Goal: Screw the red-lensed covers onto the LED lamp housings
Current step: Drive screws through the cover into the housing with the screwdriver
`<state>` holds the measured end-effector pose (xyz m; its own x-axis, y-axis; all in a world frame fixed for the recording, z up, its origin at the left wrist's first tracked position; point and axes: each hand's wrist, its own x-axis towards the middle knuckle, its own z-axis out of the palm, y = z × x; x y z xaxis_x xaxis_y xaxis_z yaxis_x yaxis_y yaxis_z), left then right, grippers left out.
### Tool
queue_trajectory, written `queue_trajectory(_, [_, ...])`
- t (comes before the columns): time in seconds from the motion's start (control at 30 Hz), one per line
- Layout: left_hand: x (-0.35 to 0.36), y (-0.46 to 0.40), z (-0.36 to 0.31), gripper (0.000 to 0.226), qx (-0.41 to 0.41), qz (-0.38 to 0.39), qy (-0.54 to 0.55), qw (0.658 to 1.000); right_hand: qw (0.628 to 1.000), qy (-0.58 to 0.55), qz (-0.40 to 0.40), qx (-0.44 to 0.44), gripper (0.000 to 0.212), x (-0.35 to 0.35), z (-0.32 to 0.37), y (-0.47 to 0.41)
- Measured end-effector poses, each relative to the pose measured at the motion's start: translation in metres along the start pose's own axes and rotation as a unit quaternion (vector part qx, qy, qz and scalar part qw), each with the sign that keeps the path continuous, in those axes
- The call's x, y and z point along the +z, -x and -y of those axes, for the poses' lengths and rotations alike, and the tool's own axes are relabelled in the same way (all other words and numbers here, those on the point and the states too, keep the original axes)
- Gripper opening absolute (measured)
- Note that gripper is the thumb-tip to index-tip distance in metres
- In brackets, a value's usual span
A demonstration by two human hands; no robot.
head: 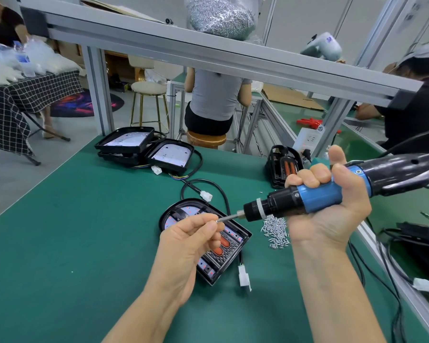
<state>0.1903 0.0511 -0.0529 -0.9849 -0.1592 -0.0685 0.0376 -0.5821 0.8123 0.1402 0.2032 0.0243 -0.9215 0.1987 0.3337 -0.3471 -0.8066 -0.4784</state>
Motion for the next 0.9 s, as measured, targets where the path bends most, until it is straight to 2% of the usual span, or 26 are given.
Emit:
queue_trajectory(0.7, [0.0009, 0.0008, 0.0053, 0.013, 0.063, -0.031, -0.009, 0.997, 1.000, 0.001, -0.008, 0.000, 0.021, -0.0007, -0.0012, -0.0004])
queue_trajectory(0.9, [0.0004, -0.0001, 0.0041, 0.013, 0.059, -0.005, -0.010, 0.998, 1.000, -0.004, -0.010, 0.004, 0.020, -0.0005, 0.0000, -0.0006])
